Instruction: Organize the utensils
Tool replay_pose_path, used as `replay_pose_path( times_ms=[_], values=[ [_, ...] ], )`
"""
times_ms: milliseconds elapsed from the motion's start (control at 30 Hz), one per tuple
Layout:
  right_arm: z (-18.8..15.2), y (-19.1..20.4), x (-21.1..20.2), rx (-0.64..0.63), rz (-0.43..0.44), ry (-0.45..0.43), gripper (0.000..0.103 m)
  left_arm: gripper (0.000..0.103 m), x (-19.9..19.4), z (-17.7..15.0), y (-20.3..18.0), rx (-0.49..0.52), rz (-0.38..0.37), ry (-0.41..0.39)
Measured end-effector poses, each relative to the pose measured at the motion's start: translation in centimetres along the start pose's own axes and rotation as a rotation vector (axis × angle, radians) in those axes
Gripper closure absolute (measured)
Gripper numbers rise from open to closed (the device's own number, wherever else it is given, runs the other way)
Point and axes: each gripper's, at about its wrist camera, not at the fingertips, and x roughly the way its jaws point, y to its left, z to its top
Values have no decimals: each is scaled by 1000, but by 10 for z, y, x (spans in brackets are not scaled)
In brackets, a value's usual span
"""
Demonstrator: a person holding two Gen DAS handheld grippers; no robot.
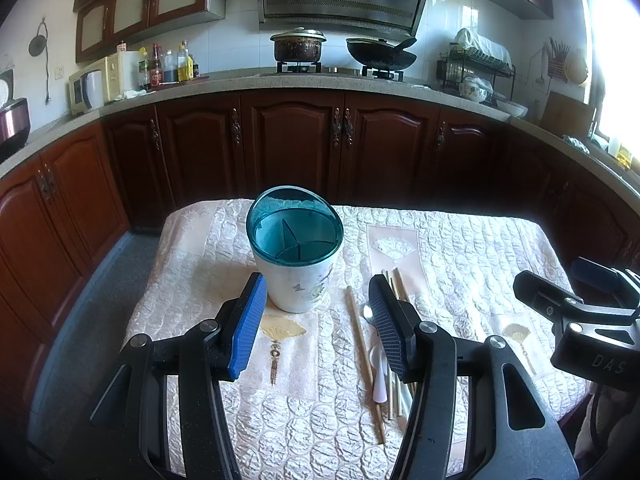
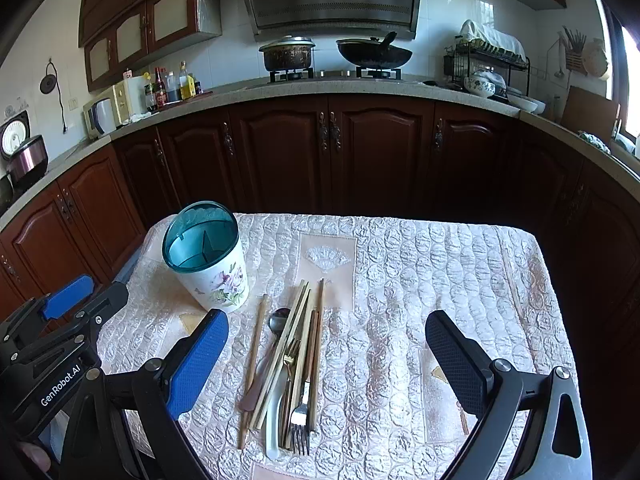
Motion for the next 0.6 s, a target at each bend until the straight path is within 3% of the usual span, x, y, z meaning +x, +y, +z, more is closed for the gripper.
replay_pose_path(
  times_ms=[600],
  values=[
    [-2,1,4,-11,-5,21,4,50,1,-2,-2,1,-3,11]
  ],
)
